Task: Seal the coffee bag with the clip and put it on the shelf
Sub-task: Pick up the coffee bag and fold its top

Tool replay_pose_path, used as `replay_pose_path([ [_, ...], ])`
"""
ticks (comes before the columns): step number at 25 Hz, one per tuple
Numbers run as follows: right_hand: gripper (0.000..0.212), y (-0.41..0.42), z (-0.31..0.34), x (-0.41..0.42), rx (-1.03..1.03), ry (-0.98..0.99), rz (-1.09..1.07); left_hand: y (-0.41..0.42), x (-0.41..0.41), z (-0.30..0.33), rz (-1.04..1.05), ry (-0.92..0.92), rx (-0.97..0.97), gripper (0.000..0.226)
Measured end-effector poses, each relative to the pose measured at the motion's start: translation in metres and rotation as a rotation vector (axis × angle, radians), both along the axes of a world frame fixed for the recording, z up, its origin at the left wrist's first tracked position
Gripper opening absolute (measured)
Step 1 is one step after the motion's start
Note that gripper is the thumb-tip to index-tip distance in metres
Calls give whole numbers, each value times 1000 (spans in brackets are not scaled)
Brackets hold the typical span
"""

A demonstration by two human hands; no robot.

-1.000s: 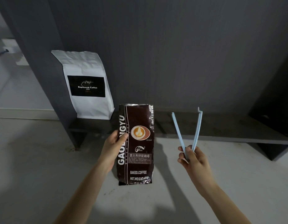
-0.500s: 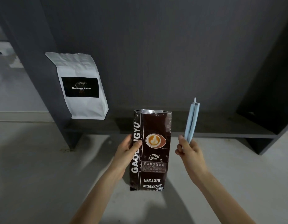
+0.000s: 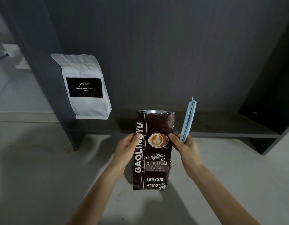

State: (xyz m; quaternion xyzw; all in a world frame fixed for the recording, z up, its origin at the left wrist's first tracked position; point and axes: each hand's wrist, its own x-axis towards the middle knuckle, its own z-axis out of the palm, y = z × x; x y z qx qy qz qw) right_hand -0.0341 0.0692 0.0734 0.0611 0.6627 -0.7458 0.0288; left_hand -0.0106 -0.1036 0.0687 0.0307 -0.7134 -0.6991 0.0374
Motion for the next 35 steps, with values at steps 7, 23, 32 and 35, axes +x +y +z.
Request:
replay_pose_path([
  [7,21,4,2,4,62,74,91,-13,1,3,-137,11,9,29],
  [23,53,12,-2,-7,-142,-47,316,-19,-10,-10,-54,5,40,38],
  [32,25,5,0,-2,128,82,182,-22,-8,13,-287,-8,-124,16],
  [35,28,1,0,-2,139,114,131,-18,-10,12,-249,30,-252,21],
])
